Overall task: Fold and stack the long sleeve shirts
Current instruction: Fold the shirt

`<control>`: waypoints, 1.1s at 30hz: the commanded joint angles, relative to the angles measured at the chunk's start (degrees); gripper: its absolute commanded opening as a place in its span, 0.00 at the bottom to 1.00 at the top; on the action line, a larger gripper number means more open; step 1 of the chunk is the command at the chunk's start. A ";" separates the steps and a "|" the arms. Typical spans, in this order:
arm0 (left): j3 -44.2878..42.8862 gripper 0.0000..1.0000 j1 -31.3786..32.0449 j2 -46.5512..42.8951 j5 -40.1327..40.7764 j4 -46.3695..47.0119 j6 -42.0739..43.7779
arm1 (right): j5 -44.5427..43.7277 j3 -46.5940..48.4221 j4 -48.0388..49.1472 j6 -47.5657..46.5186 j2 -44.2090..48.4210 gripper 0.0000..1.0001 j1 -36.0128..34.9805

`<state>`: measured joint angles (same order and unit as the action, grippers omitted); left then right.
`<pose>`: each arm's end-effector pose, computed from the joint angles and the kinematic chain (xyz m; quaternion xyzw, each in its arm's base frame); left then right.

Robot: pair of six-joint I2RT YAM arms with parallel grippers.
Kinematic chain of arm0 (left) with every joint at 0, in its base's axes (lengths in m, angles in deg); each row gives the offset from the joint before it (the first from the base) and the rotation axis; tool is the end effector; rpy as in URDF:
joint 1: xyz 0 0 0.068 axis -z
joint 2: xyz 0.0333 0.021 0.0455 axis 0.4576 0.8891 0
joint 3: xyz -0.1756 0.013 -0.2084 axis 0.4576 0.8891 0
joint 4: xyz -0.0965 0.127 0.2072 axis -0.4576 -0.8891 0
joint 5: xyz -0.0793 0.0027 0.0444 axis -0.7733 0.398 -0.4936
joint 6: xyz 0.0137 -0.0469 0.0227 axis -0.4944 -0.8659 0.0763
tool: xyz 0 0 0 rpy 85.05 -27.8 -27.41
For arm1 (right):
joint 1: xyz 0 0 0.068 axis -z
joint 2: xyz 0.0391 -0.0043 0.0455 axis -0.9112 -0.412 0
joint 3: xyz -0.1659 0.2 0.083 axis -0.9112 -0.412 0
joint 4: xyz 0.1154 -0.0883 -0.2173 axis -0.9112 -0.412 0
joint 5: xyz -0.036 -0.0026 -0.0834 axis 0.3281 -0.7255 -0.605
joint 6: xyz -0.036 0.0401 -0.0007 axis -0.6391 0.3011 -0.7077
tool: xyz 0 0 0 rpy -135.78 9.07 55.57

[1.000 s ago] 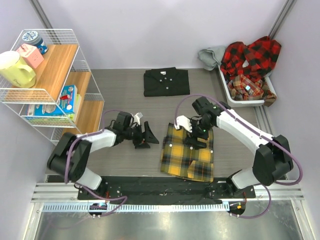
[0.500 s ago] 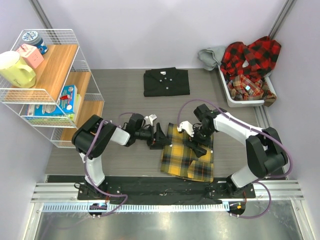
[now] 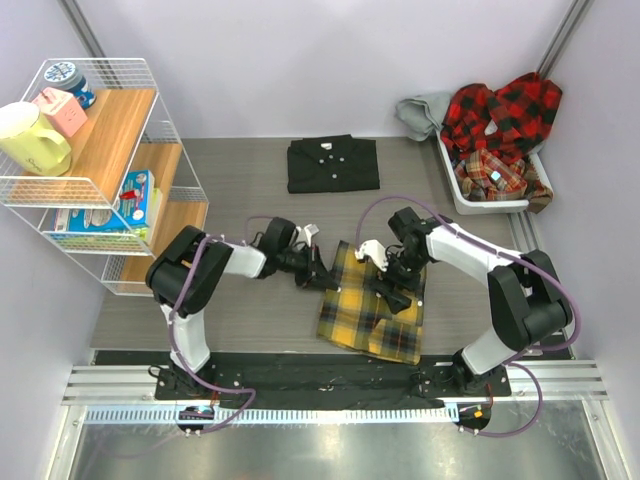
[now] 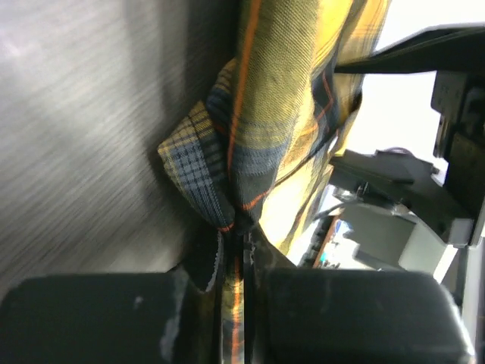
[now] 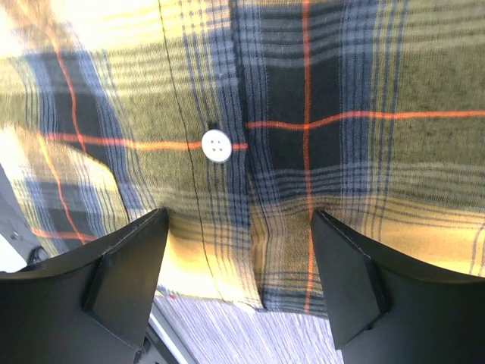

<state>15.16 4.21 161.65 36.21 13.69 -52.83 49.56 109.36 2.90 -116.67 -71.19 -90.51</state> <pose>0.2711 -0.1971 0.0963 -0.0086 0.8526 -0.5224 0.0038 0.2302 0.1214 0.1791 -0.5658 0.8010 0.1844 0.0660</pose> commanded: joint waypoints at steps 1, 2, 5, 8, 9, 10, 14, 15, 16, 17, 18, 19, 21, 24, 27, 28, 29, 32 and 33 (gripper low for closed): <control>-13.64 0.00 -3.93 -5.89 6.30 -38.82 23.77 | 1.44 1.73 2.11 5.14 1.45 0.82 1.72; -16.63 0.00 -4.37 -5.89 8.13 -46.68 28.55 | 2.06 2.16 2.37 6.37 1.71 0.83 3.73; -27.00 0.00 -6.91 -5.71 15.07 -64.09 39.61 | 5.74 3.57 3.08 10.95 2.24 0.84 9.43; -38.07 0.00 -7.18 -4.40 24.56 -77.37 50.34 | 10.91 5.15 3.08 14.82 2.41 0.85 13.84; -40.80 0.00 -7.18 -3.96 26.84 -80.13 52.74 | 12.33 5.42 3.17 15.78 2.33 0.85 16.55; -47.35 0.00 -7.18 -3.61 31.39 -81.90 54.42 | 14.69 5.85 3.17 17.27 2.33 0.85 17.62; -67.50 0.00 -6.14 -1.15 46.26 -90.24 69.06 | 21.63 6.47 3.61 22.10 2.15 0.86 22.99; -71.02 0.00 -5.95 -0.71 48.20 -90.44 71.37 | 22.97 6.47 3.78 22.90 1.98 0.86 24.04; -74.89 0.00 -5.60 -0.53 54.49 -89.75 74.44 | 24.37 6.30 3.96 23.87 1.98 0.86 24.66; -75.36 0.00 -5.34 -1.14 57.16 -88.52 77.00 | 26.39 6.12 4.05 25.18 1.98 0.86 25.97; -75.37 0.00 -5.08 -1.67 59.97 -84.51 82.16 | 27.28 5.95 4.31 25.72 1.89 0.86 26.77; -75.37 0.00 -3.68 -2.28 62.09 -83.07 84.29 | 27.81 5.42 4.48 26.16 1.89 0.86 26.95; -74.84 0.00 -1.40 -3.60 67.63 -80.53 88.77 | 28.69 4.89 4.75 26.95 2.15 0.86 27.47; -68.62 0.00 4.14 -5.80 70.28 -79.99 89.06 | 29.48 3.75 4.84 27.48 2.33 0.86 28.79; -55.10 0.00 10.55 -7.90 71.16 -77.71 86.00 | 30.01 2.78 4.84 27.57 1.71 0.86 30.20; -51.24 0.00 14.14 -7.83 71.34 -75.52 83.20 | 30.27 2.78 4.84 27.66 1.54 0.86 30.90; -48.76 0.00 15.74 -7.04 70.99 -75.59 81.52 | 30.36 2.70 4.93 27.74 1.36 0.86 31.25; -44.35 0.00 19.35 -0.99 63.11 -77.61 69.06 | 30.71 2.52 4.93 28.62 0.57 0.86 32.04; -44.52 0.00 20.40 3.12 58.73 -78.13 66.76 | 30.71 2.43 4.75 28.71 0.40 0.86 32.22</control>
<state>-31.30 21.34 157.94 103.38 -63.55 25.68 77.84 111.83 7.08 -89.35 -71.17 -59.23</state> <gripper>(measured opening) 0.043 0.857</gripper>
